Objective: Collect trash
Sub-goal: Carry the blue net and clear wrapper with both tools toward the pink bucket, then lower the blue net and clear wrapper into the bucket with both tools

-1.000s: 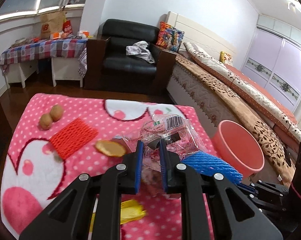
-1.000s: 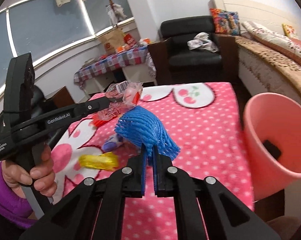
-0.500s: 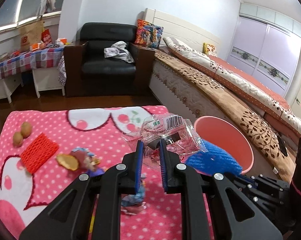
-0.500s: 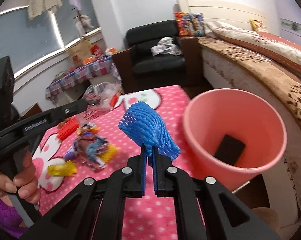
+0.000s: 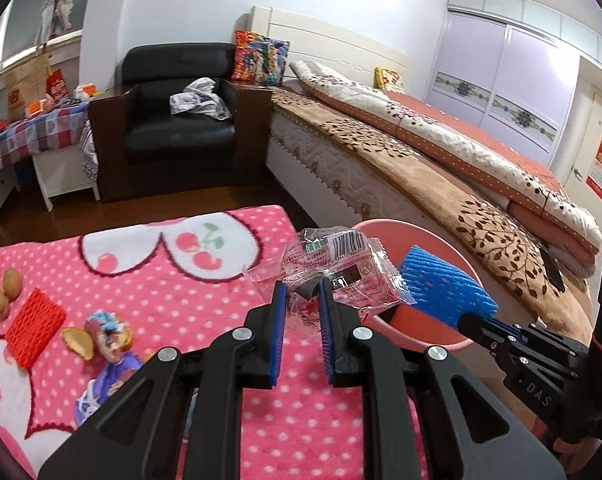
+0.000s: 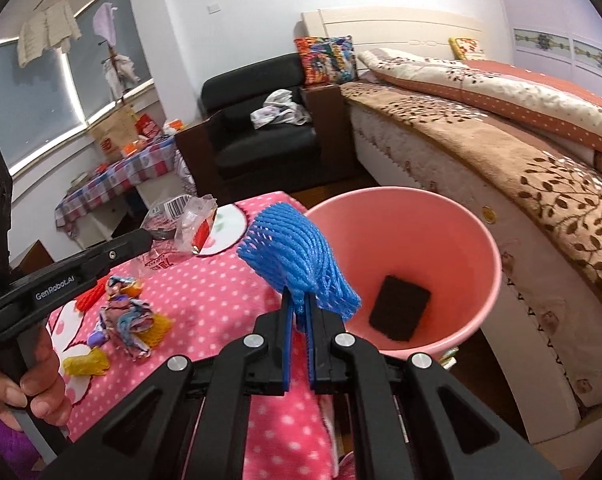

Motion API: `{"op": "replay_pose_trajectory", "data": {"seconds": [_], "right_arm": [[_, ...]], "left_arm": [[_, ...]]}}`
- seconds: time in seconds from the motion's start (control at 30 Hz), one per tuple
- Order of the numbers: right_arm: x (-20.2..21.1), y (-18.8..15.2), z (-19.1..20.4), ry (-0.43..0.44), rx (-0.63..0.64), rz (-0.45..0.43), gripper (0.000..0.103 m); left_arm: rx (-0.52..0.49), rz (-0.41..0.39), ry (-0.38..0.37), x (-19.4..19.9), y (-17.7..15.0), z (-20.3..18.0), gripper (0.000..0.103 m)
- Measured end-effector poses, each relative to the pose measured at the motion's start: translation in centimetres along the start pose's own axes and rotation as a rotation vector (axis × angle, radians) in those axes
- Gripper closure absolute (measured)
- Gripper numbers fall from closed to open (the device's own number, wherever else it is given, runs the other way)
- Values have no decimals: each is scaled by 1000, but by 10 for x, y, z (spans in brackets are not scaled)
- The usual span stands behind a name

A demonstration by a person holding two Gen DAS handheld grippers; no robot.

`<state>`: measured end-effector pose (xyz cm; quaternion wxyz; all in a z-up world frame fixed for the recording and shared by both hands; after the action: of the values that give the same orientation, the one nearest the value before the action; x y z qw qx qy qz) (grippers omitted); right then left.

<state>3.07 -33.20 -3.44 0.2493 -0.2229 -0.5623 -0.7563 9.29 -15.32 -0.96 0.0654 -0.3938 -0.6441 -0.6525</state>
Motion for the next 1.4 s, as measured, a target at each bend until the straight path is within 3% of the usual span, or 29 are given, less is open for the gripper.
{"op": "replay_pose_trajectory", "data": {"seconds": [0.73,1.4], "right_arm": [[4,16,-58,-142,-89,-25,98],[-25,20,-73,-170,-108,-6,98]], "left_arm": [[-139,45,-95,-53,16,-68,88],[-194,102,-125,-99,13,-93,87]]}}
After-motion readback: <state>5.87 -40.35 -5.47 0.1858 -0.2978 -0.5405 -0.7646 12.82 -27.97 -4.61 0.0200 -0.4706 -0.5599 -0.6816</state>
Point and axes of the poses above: each gripper's, at about its wrist camera, not at the fingertips, and x roughly against the way its jaws point, z to its left, y to its top, the point moved 4 cm from there along -x, roughly the way its jaws point, and after that the axes turned 3 degrees about -x, right-handed, at the moved point
